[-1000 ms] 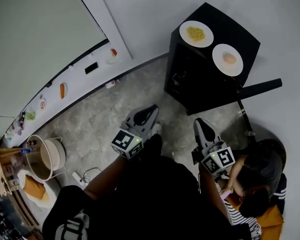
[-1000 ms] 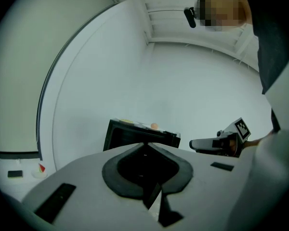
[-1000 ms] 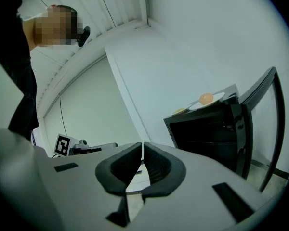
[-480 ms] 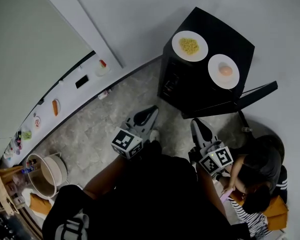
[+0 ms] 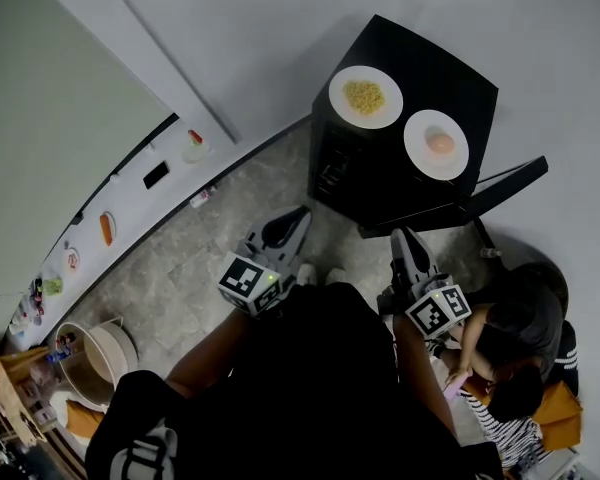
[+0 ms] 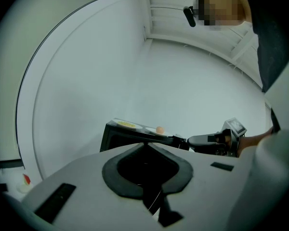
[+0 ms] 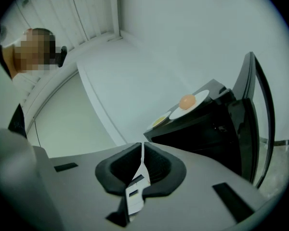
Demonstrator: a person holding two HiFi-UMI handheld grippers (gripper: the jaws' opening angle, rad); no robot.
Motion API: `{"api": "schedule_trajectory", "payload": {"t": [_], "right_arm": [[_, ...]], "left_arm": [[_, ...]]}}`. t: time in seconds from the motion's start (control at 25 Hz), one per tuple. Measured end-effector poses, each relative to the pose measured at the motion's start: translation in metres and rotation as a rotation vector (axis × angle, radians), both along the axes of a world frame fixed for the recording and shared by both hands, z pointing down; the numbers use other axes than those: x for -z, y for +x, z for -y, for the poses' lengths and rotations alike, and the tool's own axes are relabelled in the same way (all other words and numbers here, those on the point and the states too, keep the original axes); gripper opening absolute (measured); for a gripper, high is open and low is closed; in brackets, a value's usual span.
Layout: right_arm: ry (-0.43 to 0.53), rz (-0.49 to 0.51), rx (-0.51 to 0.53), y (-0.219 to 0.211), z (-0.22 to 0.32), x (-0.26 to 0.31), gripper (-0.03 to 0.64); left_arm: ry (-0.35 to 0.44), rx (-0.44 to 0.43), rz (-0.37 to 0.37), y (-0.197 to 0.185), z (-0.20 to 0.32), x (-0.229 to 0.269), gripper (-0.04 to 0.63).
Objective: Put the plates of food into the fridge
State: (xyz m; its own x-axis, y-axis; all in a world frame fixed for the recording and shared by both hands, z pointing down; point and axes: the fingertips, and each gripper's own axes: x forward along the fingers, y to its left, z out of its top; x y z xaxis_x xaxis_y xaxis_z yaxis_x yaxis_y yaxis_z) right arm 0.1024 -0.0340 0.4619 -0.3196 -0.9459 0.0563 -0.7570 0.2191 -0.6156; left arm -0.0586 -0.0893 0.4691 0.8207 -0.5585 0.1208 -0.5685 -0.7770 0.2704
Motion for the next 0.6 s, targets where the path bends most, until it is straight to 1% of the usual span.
{"api": "schedule_trajectory", "payload": {"t": [0.12,0.24,0.4,0.6], "right_arm": [[0.007,0.037,-0.040,0.016,0.006,0.001,0.034],[-0.003,0.083,-0.045,0.025,0.016,-0.001,0.034],[0.006,0.137,-0.053,0.032,0.030,0.001,0.034],[0.016,0.248,-0.100,0.049,0.046,-0.001,0.035]], "left_arm": [[-0.011,0.010,0.015,0.006,-0.002,0.000,0.038],[-0.006,-0.001,0.036,0.013,-0.003,0.001,0.038],[-0.009,0.007,0.047,0.016,0.001,0.003,0.038],[0.002,-0.004,0.059,0.026,0.008,0.002,0.038]]}}
